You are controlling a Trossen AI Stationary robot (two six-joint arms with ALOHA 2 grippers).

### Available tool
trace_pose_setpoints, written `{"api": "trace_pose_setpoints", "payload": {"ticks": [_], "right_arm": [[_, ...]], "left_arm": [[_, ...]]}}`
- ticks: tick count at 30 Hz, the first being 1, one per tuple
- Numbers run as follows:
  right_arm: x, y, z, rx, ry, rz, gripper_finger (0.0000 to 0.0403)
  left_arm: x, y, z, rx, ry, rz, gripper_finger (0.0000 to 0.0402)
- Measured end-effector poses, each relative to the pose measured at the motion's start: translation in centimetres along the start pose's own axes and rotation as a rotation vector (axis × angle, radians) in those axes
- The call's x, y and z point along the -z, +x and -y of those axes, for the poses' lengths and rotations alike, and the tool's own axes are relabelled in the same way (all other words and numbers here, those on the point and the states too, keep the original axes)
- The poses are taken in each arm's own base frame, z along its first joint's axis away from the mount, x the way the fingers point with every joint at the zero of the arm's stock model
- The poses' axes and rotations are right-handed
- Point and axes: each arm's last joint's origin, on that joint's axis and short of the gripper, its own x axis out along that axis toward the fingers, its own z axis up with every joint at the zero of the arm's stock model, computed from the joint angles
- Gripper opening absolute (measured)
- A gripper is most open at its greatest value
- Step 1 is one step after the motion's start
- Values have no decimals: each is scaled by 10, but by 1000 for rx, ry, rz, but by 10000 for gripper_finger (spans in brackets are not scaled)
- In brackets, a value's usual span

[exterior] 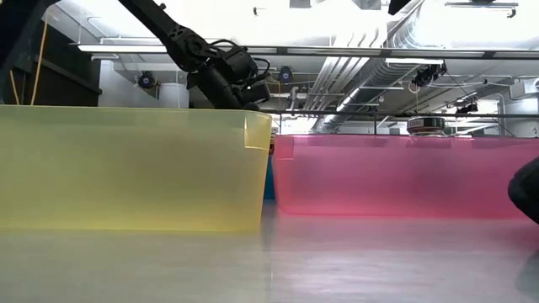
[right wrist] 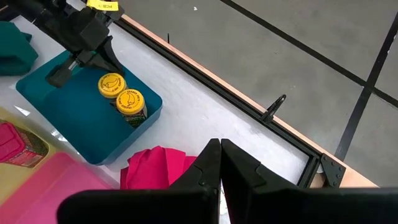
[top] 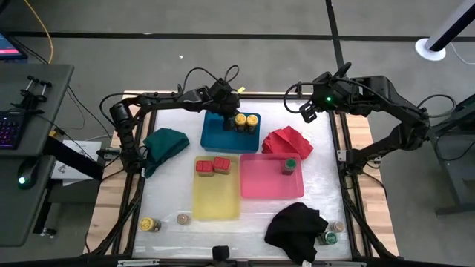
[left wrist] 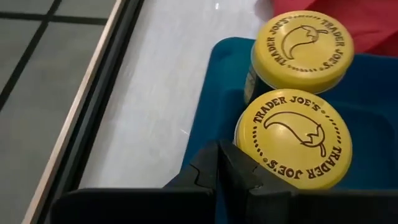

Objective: Sort spices by type
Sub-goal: Put the yellow spice bottle into the blue bin

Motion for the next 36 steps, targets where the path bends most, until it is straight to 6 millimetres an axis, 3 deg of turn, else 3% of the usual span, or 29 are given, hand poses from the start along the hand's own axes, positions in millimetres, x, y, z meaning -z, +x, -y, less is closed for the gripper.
{"api": "trace_pose_setpoints", "payload": {"ticks": [7, 17, 22, 26, 30, 36], "right_arm": [[0, 0, 0, 0, 0, 0, 0], [0, 0, 0, 0, 0, 0, 0], [0, 0, 0, 0, -2, 0, 0], [0, 0, 0, 1, -27, 1, 0], [0, 0, 0, 9, -59, 7, 0], [-4, 0, -2, -10, -128, 45, 0]], "left_arm": [[-1, 0, 1, 52, 24, 23, 0], [0, 0, -3, -50, 53, -13, 0], [0, -5, -10, -208, 53, -60, 0], [-1, -19, -13, -245, -7, -72, 0], [-1, -37, -7, -205, -195, -101, 0], [-11, -61, 27, 0, -354, -109, 0]]}}
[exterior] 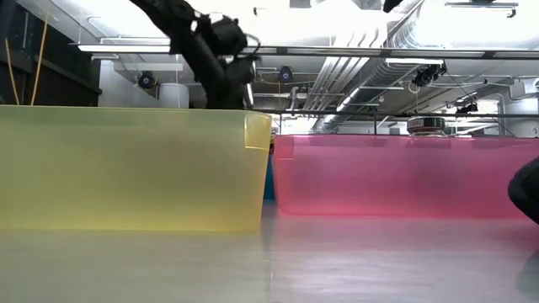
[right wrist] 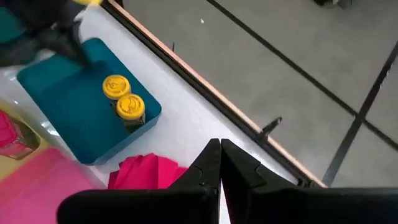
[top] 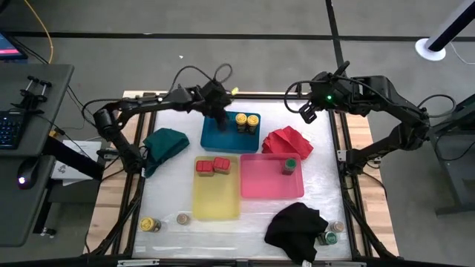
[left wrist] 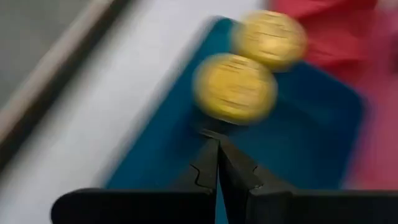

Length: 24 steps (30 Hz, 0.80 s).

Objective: Sort spices by type
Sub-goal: Put the yellow spice bottle into the blue bin

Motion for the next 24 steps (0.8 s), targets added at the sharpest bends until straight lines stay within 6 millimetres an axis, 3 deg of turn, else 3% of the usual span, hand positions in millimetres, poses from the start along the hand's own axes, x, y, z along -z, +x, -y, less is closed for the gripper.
{"api": "trace_pose_setpoints", "payload": {"ticks": [7, 12, 19, 24], "right_arm": [[-10, -1, -4, -41, -104, 90, 0], [-16, -2, -8, -122, -156, 145, 0], [-12, -7, -23, -345, -108, 96, 0], [-6, -14, -46, -420, -27, 61, 0]], "left_arm": [[8, -47, 95, 141, 33, 54, 0], [41, -96, 155, 147, 12, 22, 0], [115, -158, 192, 95, -83, -251, 10], [151, -185, 216, 157, -34, -337, 58]]}}
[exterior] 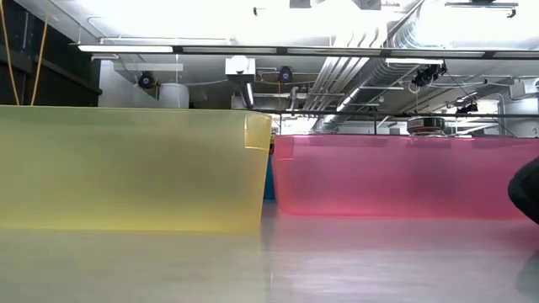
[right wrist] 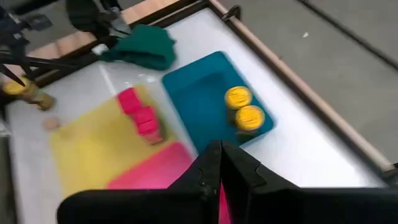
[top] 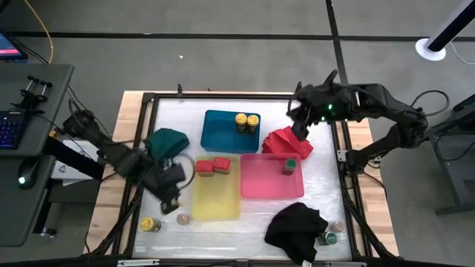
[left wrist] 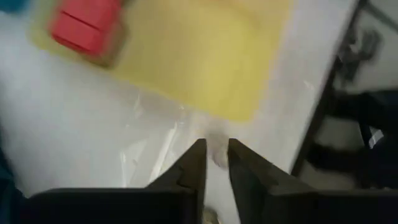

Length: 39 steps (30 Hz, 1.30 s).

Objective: Sort spices by type
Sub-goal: Put the yellow spice bottle into the blue bin

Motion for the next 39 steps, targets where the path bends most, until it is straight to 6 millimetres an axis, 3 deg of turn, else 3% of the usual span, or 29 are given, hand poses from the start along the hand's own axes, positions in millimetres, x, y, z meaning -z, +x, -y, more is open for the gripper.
{"api": "trace_pose_setpoints", "payload": {"ticks": [9, 16, 21, 25, 31, 39], "right_arm": [[24, 37, -78, 10, 139, -68, 18], [57, 84, -136, 43, 56, -200, 138], [85, 114, -168, 65, -12, -298, 241], [104, 130, -185, 77, -51, -355, 289], [120, 137, -200, 98, -61, -357, 299], [123, 134, -203, 91, -72, -348, 300]], "left_arm": [[62, -3, 34, 67, 235, -108, 214], [84, -2, 41, 63, 256, -184, 301], [101, -7, 39, 19, 274, -208, 314], [114, -1, 36, -12, 262, -211, 315], [127, 20, 24, -108, 133, -244, 315], [133, 38, 26, -53, -10, -240, 315]]}}
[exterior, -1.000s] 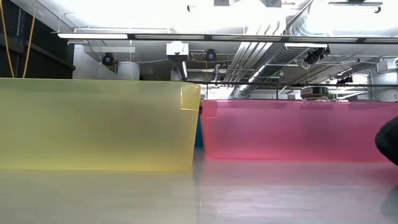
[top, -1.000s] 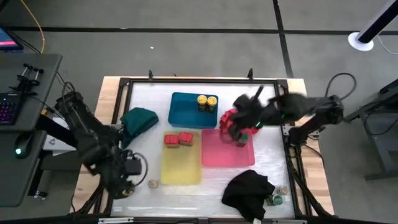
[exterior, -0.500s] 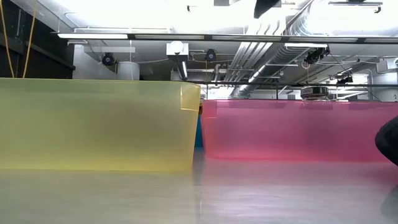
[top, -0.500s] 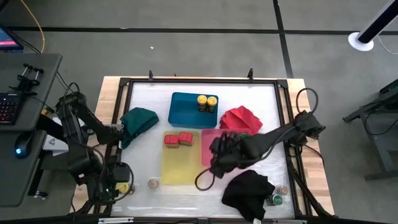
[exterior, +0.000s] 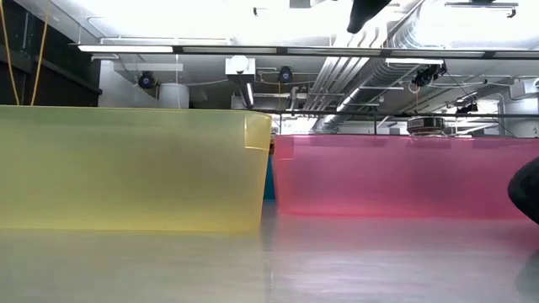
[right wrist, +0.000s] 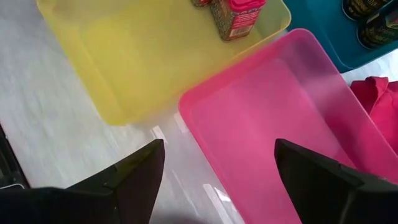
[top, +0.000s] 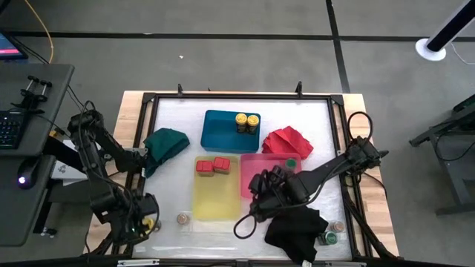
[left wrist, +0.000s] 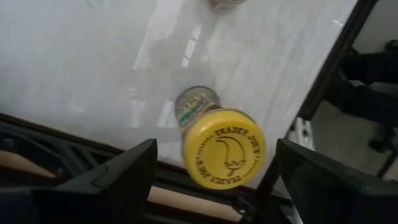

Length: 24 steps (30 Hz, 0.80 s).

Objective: Sort spices by type
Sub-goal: Put the yellow spice bottle into the blue bin

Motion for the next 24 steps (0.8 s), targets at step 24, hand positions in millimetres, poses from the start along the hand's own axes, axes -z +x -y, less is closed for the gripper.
{"api": "trace_pose_setpoints", "payload": {"ticks": [24], "right_arm": [[0, 0, 0, 0, -53, -2, 300]], "left_arm": [[4, 49, 18, -162, 192, -58, 314]]}}
